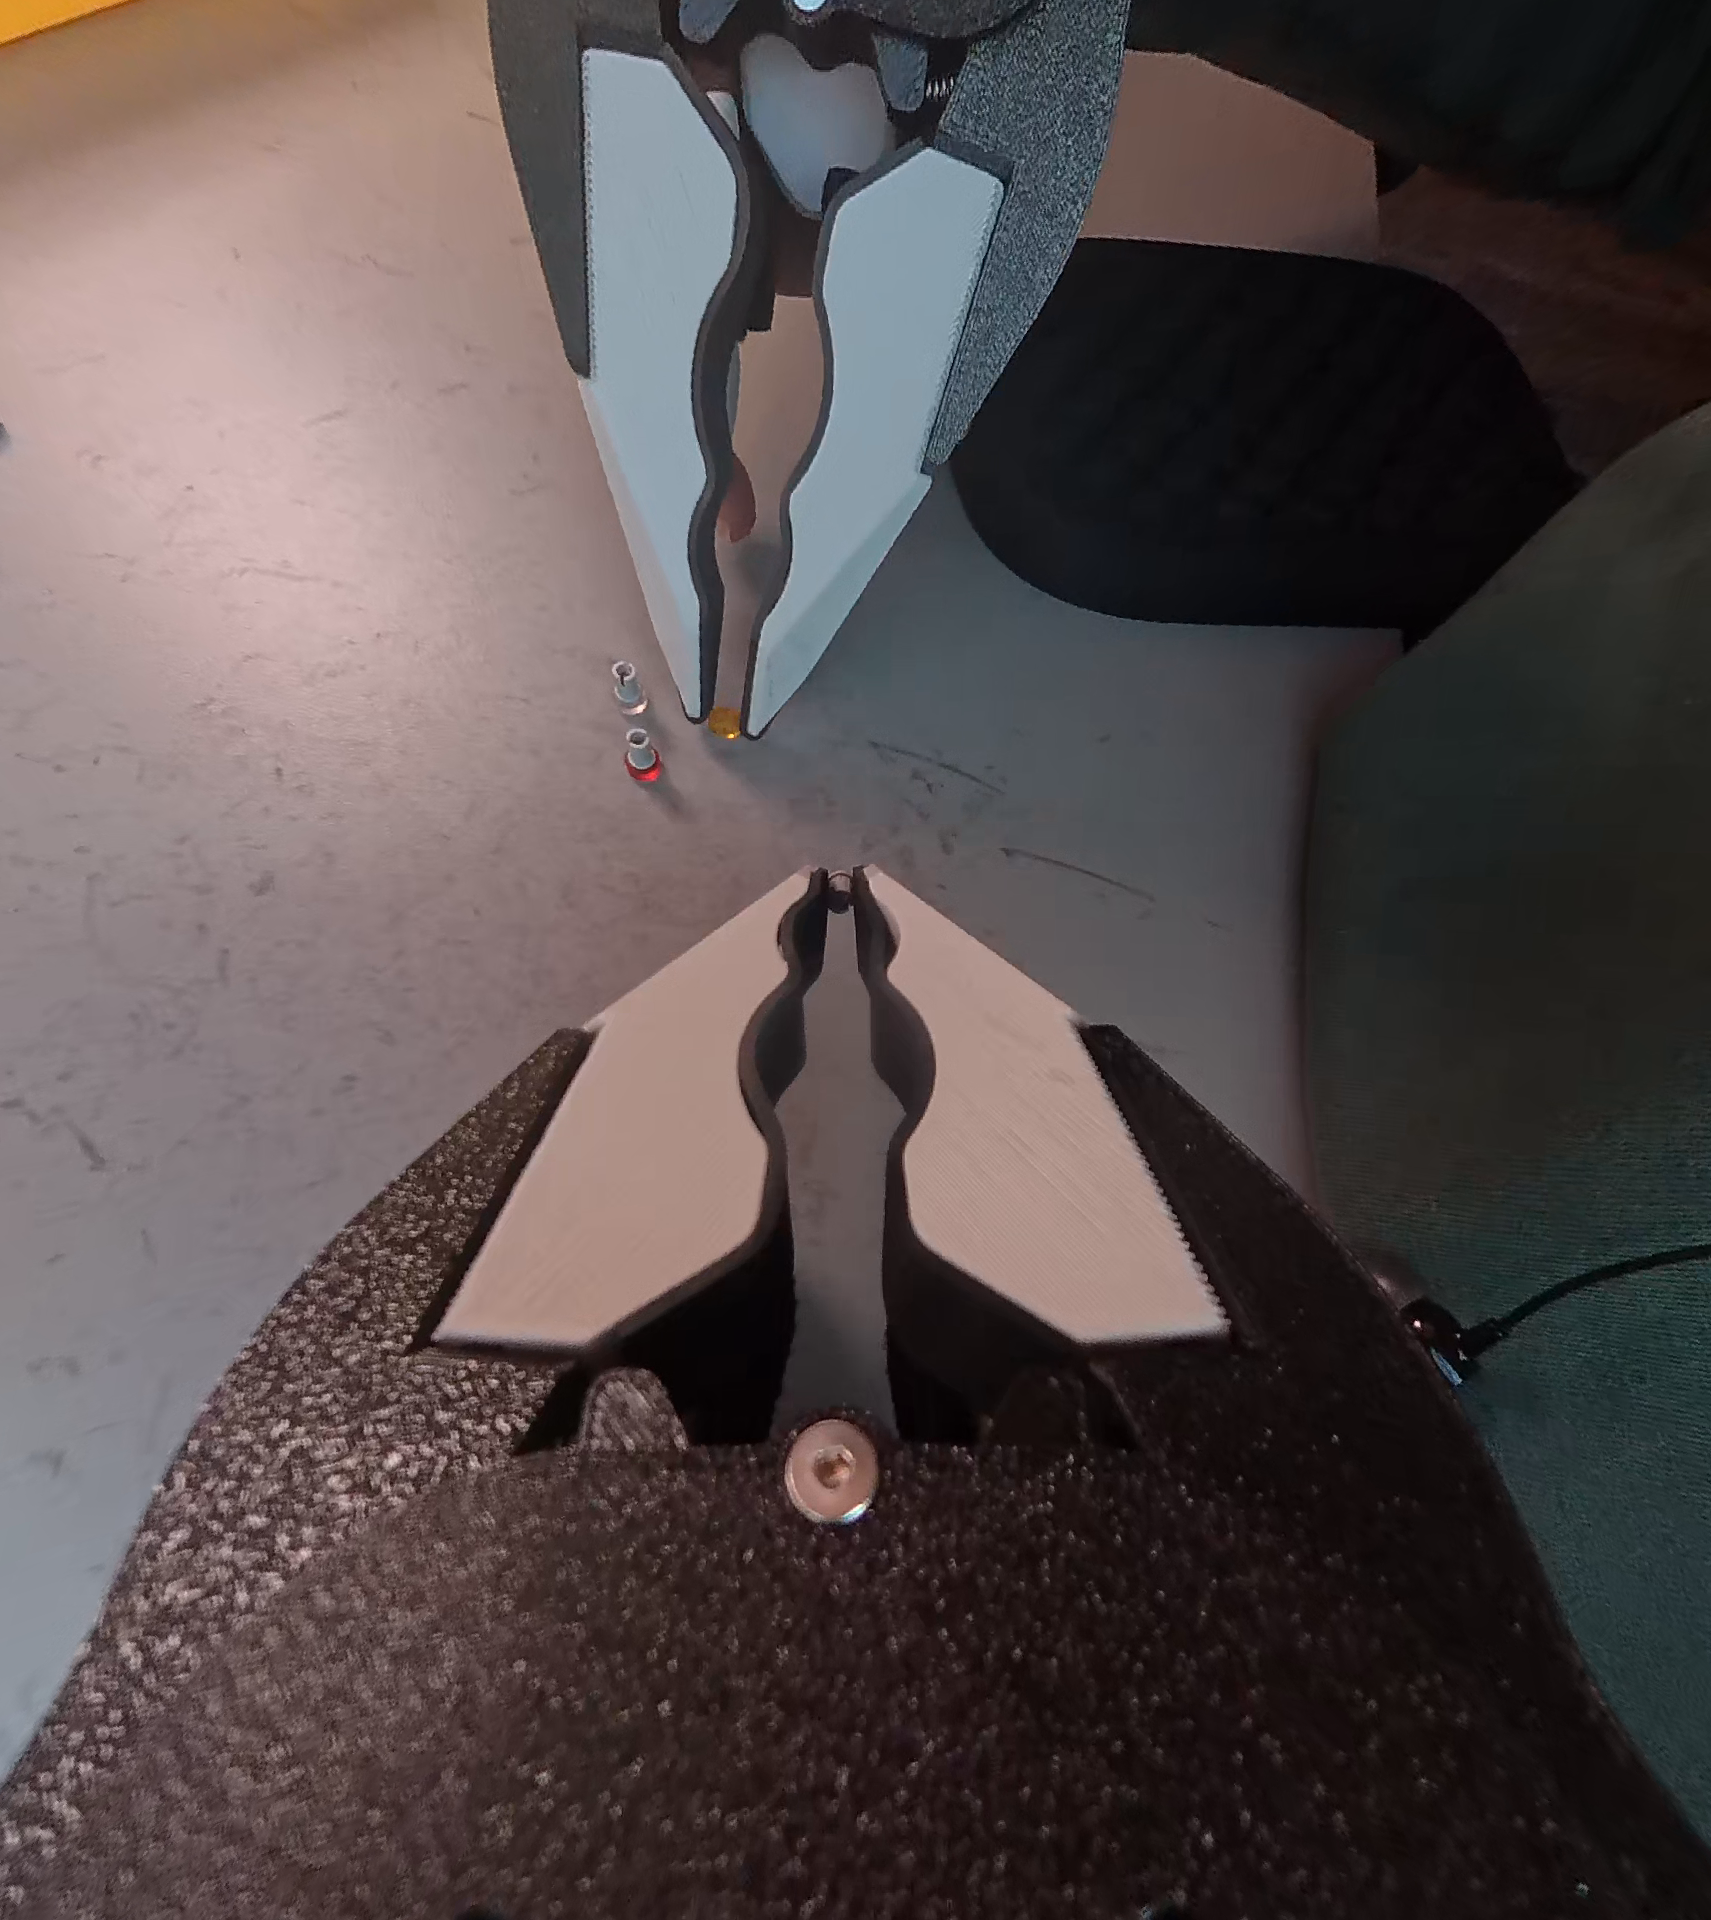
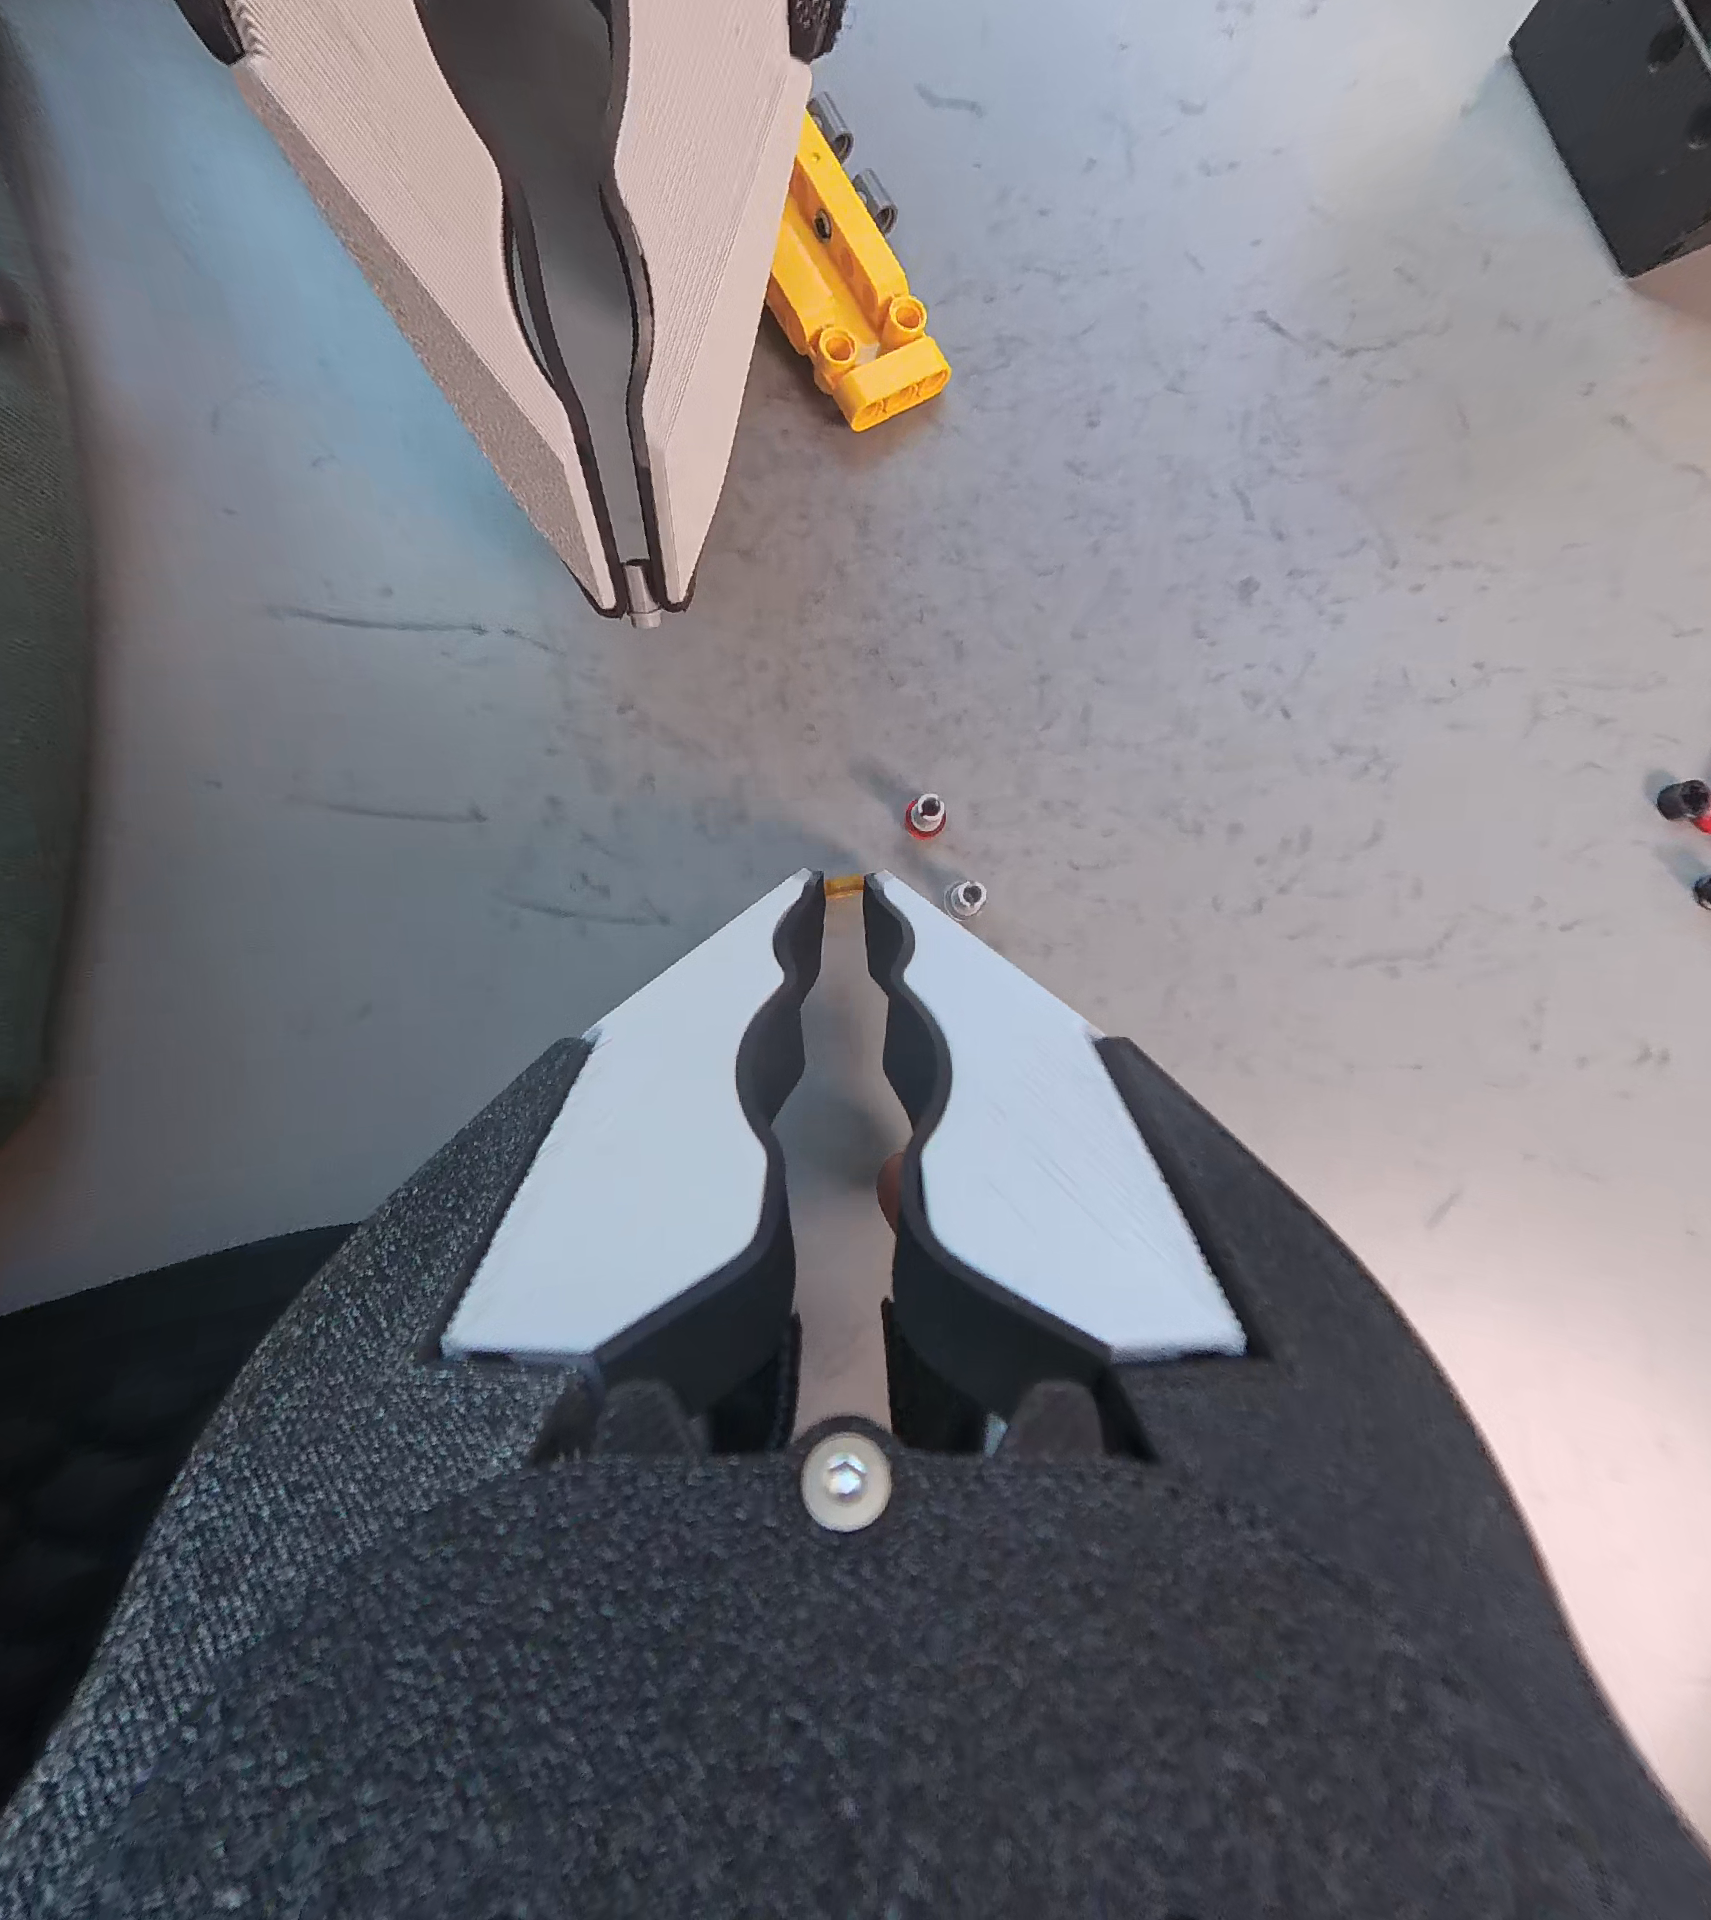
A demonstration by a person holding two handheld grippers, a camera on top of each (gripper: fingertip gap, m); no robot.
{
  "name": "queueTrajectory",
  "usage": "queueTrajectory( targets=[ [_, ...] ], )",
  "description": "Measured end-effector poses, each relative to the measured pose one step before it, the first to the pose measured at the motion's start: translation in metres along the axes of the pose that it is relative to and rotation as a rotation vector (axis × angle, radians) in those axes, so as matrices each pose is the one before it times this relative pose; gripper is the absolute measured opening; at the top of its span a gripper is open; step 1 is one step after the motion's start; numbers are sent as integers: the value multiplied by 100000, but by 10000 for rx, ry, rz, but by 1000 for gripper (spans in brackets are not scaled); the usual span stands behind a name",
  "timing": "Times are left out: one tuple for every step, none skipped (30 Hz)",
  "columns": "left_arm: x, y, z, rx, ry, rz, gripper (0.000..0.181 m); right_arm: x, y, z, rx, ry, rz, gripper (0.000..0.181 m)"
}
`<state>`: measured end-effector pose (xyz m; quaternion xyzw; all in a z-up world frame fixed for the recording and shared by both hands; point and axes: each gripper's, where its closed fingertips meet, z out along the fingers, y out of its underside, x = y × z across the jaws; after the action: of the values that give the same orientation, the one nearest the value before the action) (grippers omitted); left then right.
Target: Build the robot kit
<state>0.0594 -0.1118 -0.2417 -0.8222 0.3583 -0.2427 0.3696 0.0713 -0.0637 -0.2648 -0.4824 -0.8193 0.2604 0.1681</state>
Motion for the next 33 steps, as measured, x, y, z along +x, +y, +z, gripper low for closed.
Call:
queueTrajectory(
  targets=[
    [-7, -22, -20, 14, -6, -5, 4, -12, -3, 3, 38, -14, 12, 7],
    [-23, -17, -15, 15, -7, -7, 4, 1, 18, 10, 44, -20, 12, 7],
    [-17, -16, -16, 15, -4, -8, 4, -21, 28, 10, 57, -31, 1, 7],
    [-21, -15, -16, 14, -7, -8, 4, -32, 76, 12, 53, -40, -11, 7],
    [-32, -8, -8, 11, -8, -9, 4, 25, 13, -17, 90, -15, -12, 7],
    [-19, 3, 3, 3, 1, -13, 4, -5, -46, -53, 100, -35, -2, 7],
    [-11, 13, 17, -5, 0, -10, 4, 28, -38, -55, 84, -15, 5, 7],
    [-24, 27, 22, -13, -1, -7, 4, 44, 38, -24, 16, 2, -1, 7],
    [-4, 40, 29, -16, 4, -7, 4, 7, 57, -16, -9, -12, -18, 8],
    [-4, 33, 39, -17, 4, -9, 4, 11, 15, -26, 2, -3, -30, 8],
    [-23, 45, 35, -18, 5, -11, 4, 10, 48, -2, -25, -3, -21, 8],
    [-4, 33, 34, -14, 7, -11, 4, 6, 41, 7, -33, -6, -21, 8],
    [-4, 39, 24, -13, 7, -10, 4, -6, 6, 2, -18, -6, -33, 8],
    [-8, 19, 31, -10, 5, -8, 4, -24, 23, 18, -29, -13, -27, 8],
    [-7, 27, 20, -10, 5, -9, 4, -31, 34, 1, -41, -19, -29, 9],
    [-3, 26, 21, -9, 7, -9, 4, -18, 24, -9, -29, -6, -35, 9],
    [-16, 17, 11, -5, 3, -7, 4, -10, 41, -21, -30, -3, -23, 9],
    [-6, 4, 10, -1, 0, -4, 4, -2, 35, -31, -21, -4, 0, 9],
    [-1, 0, -4, 3, 2, -3, 4, 0, 25, -28, -10, 3, 5, 10],
    [-3, -10, -10, 4, -1, -4, 4, 2, 31, -23, -3, 16, -1, 10],
    [1, 9, 1, 2, 4, -5, 4, 0, 27, -21, -3, 19, -4, 10],
    [7, -1, 1, 1, 4, -1, 4, -5, 31, -24, -4, 24, -6, 10],
    [5, -3, 6, -1, 1, 4, 4, 8, 14, -24, -1, 32, 0, 10],
    [1, 1, 0, 0, 3, 4, 4, -7, 14, -13, 0, 27, -2, 10],
    [16, 3, 1, -1, 2, 1, 4, 11, 19, -25, -13, 44, -17, 10],
    [-4, 5, 9, -2, 2, -2, 4, 1, 37, -58, -34, 52, -38, 10],
    [-1, 4, -9, 3, -3, -2, 4, -46, 15, -84, -25, 27, -44, 10],
    [5, -16, -2, 6, 2, -1, 4, -72, -66, -103, 24, 18, -24, 10],
    [0, -4, 2, 3, 1, 1, 4, -131, -105, -79, 40, -31, -3, 10],
    [7, 4, 3, -6, 2, 3, 4, -113, -105, -25, 32, -19, -4, 10],
    [17, 31, 29, -14, 4, 5, 4, -65, -84, 18, 12, 1, -20, 10],
    [9, 28, 20, -18, 0, 9, 4, -65, 3, 82, -32, -13, -4, 11],
    [10, 24, 22, -15, 0, 9, 4, -3, 146, 145, -112, -17, 30, 12]
  ],
)
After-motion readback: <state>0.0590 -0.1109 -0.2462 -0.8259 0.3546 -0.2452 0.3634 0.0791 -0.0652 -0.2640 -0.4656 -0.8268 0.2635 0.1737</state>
